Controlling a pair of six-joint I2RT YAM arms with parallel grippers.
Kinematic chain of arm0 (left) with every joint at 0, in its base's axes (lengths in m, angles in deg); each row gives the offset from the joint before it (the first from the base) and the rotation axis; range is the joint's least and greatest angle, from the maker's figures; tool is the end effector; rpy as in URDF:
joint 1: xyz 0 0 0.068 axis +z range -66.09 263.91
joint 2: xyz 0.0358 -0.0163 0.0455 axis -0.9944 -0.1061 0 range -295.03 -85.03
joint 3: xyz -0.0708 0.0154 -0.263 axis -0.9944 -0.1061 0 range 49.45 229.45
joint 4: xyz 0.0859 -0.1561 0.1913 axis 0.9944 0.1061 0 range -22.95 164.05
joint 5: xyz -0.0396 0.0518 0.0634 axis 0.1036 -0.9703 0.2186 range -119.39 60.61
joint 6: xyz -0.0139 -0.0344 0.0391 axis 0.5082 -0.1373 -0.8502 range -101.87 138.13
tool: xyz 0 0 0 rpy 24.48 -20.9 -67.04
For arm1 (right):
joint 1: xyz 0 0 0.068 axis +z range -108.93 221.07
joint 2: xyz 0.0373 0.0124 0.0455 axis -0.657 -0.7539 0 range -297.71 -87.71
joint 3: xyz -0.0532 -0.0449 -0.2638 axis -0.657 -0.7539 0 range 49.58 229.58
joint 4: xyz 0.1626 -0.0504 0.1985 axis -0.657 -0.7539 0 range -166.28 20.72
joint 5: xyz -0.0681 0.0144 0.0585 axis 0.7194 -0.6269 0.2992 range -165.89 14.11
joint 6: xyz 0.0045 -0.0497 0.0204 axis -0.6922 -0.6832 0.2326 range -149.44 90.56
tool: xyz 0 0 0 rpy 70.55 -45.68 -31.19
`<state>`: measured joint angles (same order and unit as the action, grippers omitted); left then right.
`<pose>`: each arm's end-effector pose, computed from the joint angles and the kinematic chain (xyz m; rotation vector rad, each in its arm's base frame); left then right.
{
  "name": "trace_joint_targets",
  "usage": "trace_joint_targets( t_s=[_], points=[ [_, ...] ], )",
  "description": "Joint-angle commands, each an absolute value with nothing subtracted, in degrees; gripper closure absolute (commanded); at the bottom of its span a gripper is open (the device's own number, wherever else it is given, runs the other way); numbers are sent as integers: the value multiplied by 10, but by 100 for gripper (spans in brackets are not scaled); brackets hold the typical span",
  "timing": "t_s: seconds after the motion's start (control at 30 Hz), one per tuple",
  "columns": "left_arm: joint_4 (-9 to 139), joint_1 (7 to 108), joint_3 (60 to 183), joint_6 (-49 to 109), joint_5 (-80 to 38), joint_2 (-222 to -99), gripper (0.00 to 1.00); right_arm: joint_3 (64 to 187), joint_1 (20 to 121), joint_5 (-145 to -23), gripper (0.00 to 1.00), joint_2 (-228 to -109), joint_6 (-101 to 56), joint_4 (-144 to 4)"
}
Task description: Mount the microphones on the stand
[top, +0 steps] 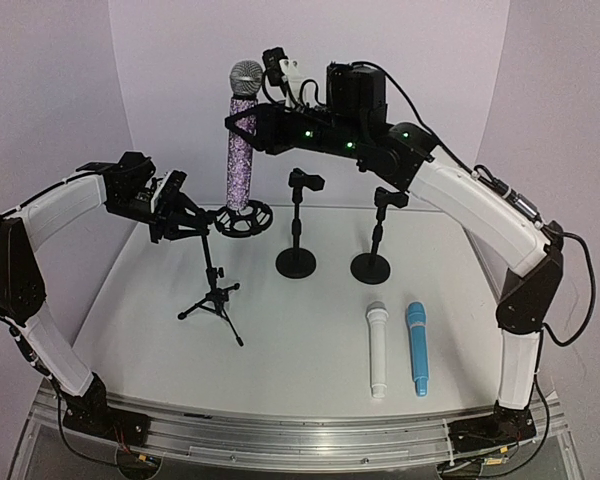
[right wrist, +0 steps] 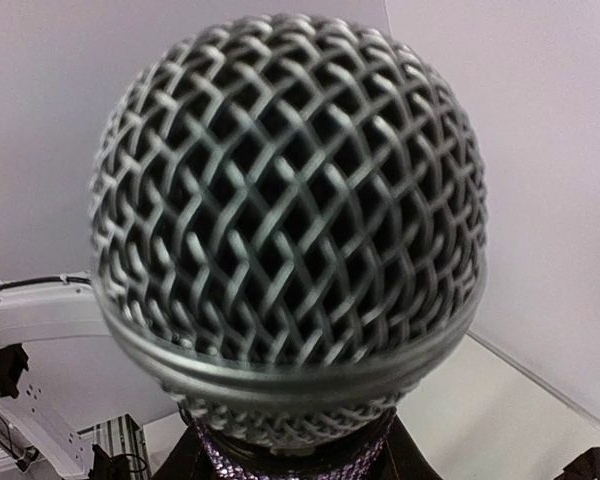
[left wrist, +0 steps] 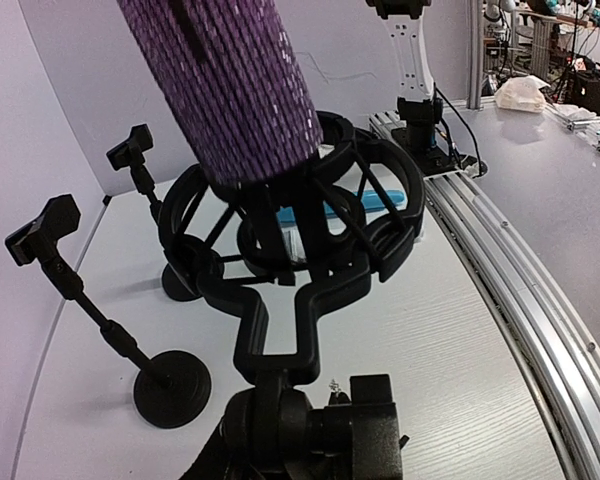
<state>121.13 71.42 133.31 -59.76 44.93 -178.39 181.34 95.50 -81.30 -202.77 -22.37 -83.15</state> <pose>0.3091 -0.1035 0.3208 1.5866 1.0996 -0.9713 0.2641 0.3750 0.4859 -0.7122 1.4273 0.9205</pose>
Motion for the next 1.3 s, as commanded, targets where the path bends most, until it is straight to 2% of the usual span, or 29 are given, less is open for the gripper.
trace_joint_targets(
  t_s=[0.0, 0.77, 1.27],
  points=[
    [1199, 712, 1329, -613, 456, -1769, 100, 1812, 958, -808, 100, -2001, -228, -813],
    [1181, 712, 1322, -598, 449, -1765, 100, 1820, 961, -823, 100, -1984, -248, -907],
    [1180, 712, 1321, -599, 444, -1769, 100, 1827, 963, -848, 100, -1976, -251, -909]
  ],
)
